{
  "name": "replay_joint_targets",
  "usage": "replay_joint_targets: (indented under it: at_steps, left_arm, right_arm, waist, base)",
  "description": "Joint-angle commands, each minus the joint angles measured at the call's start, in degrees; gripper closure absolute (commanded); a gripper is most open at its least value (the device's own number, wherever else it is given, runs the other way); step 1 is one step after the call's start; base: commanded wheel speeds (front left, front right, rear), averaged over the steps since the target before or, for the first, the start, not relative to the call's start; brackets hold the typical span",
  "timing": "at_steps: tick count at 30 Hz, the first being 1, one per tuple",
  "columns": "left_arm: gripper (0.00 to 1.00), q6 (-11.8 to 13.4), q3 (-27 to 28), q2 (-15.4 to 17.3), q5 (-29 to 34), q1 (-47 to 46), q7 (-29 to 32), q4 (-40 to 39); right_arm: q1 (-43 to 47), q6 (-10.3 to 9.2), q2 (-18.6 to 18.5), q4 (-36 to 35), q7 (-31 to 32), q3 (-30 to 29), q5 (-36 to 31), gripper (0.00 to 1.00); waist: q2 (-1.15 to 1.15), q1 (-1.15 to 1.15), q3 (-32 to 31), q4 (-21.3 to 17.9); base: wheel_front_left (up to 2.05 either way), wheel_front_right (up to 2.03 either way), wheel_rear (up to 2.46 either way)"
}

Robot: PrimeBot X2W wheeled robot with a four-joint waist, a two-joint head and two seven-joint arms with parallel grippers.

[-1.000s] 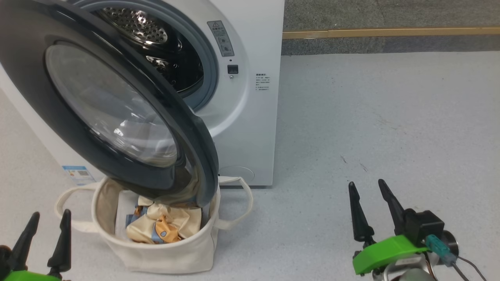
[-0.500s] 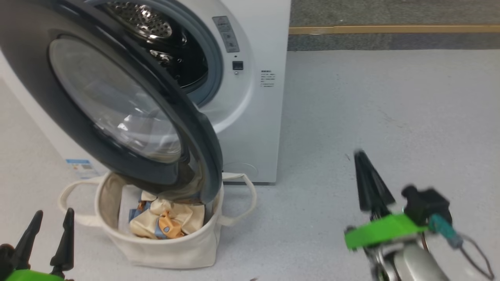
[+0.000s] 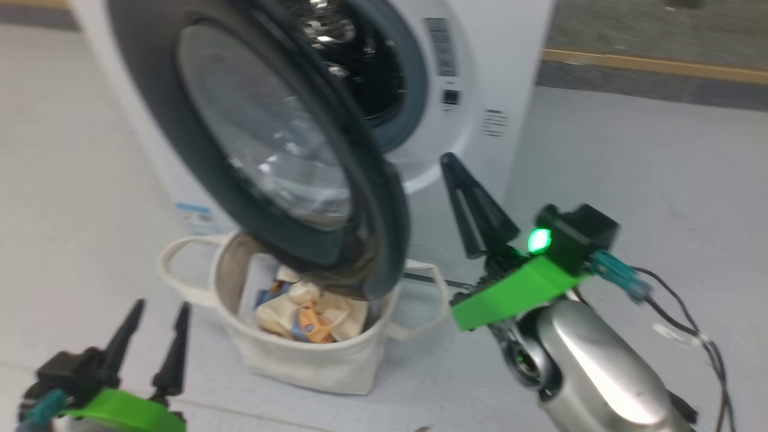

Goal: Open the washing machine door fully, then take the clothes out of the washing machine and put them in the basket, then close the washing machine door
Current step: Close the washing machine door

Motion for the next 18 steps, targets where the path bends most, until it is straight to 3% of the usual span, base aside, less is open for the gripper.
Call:
replay_joint_targets:
  at_steps: [1,13,18]
  left_arm:
    - [0.00,-0.31,1.85,1.31,0.37,-3.64,-0.70,-1.21]
    - [0.00,-0.31,-3.78,-1.71,0.81,-7.99,-0.70,0.67]
    - [0.00,-0.31,-5.48,-2.19,0.63,-9.43,-0.70,1.35]
  right_arm:
    - [-2.42,0.03,1.41,-0.83,0.03,1.32,0.55,1.00]
    - [-8.56,0.03,2.81,18.18,-1.21,11.49,12.53,1.00]
    - [-9.62,0.03,2.83,24.26,-1.51,11.93,16.05,1.00]
  waist:
    - [0.00,0.00,-0.07,3.20]
    - [0.00,0.00,0.56,12.77]
    - [0.00,0.00,1.07,14.78]
  base:
    - [0.00,0.00,0.00]
    - [0.00,0.00,0.00]
    - [0.00,0.00,0.00]
